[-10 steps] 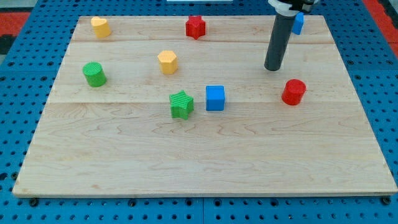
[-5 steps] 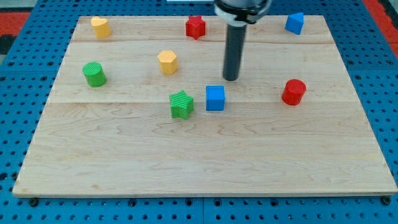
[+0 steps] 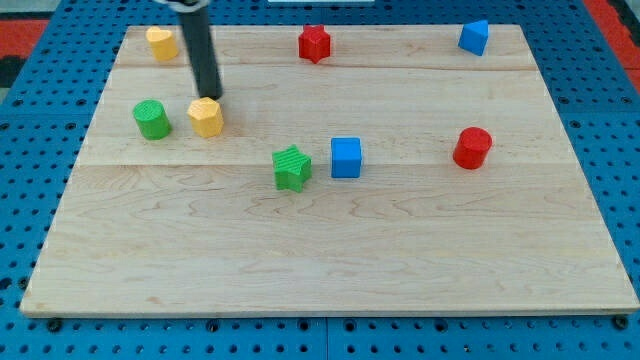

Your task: Slide the yellow hexagon below the green star

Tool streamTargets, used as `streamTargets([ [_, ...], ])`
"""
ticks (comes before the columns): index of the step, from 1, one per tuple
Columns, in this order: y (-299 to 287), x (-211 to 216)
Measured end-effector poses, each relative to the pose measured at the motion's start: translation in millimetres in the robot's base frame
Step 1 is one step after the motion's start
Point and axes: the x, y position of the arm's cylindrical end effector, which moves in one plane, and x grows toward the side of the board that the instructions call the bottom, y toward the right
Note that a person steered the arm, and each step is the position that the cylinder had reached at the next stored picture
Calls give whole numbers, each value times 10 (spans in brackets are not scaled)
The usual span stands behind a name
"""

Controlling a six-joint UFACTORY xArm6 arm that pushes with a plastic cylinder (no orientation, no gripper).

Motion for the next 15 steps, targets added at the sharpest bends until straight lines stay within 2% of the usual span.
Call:
streamTargets([
  [2,166,260],
  [5,-47,126],
  [6,398,367],
  [8,436,941],
  [11,389,1515],
  [12,294,863],
  [13,-141,769],
  [14,-231,1043],
  [15,143,1135],
])
